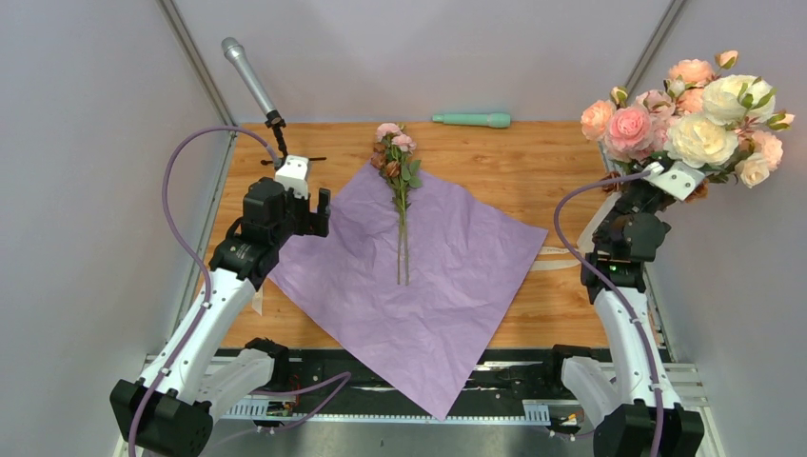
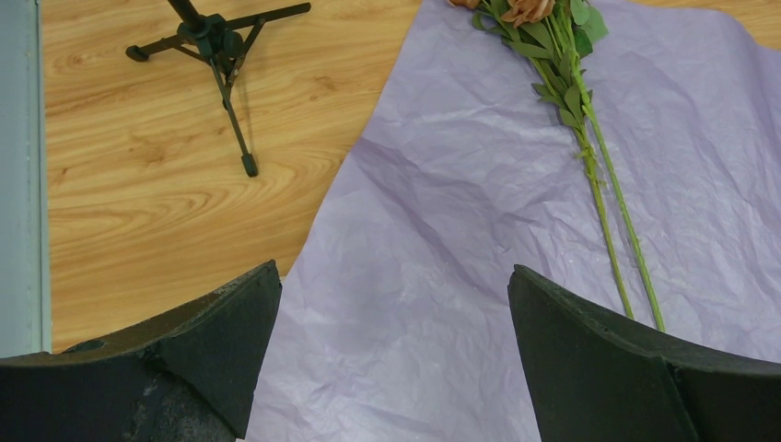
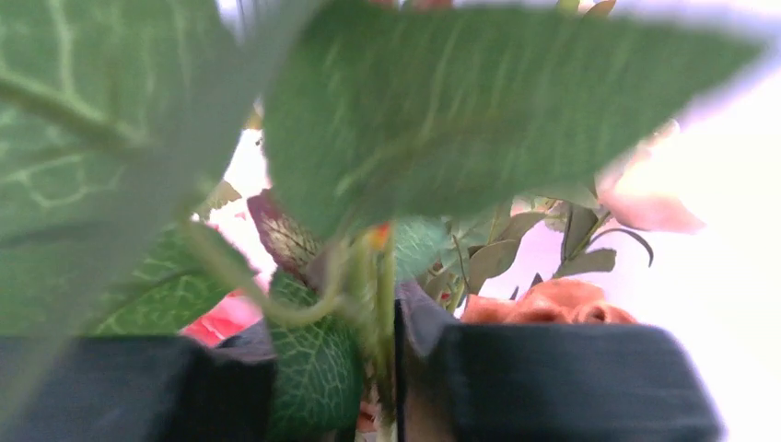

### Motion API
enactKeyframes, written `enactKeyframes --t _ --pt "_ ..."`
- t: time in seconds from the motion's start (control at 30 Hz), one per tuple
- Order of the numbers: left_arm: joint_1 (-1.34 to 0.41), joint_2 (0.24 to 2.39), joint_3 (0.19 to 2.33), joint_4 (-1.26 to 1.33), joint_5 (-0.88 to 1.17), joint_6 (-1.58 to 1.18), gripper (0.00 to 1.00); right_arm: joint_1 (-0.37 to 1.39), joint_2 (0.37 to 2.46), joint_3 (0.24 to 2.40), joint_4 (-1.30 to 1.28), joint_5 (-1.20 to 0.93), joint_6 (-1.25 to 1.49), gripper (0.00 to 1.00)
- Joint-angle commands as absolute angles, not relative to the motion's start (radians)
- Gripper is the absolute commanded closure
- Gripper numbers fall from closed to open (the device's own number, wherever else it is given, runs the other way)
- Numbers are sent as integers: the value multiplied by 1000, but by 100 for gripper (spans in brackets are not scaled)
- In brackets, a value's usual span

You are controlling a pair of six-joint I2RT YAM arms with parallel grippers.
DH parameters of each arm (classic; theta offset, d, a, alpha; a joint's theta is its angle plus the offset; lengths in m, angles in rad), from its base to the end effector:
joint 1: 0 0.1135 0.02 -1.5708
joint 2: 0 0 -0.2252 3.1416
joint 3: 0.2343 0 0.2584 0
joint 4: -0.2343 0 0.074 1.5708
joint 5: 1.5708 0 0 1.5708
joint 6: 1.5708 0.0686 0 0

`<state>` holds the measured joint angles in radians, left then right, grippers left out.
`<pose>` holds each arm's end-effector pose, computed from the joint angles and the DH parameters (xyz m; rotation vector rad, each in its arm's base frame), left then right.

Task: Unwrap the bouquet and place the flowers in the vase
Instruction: Insert the fake flower into the vase.

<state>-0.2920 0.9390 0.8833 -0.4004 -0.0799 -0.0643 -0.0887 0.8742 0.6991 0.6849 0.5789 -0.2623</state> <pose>0.2593 -0.0722 0.2784 0.1802 2.0203 -0.1442 0.2439 -0.0594 0.3657 0.4378 1.0865 -0.6172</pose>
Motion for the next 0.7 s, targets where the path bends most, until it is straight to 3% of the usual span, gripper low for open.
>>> enactKeyframes --t 0.0,0.1,0.67 --pt "-288 925 884 -371 -75 -57 0 -92 864 675 615 591 -237 72" --pt "-288 926 884 -371 -75 -58 0 -92 847 672 599 576 -228 63" --pt "-288 925 884 -366 -65 -61 0 -76 714 624 441 446 -130 43"
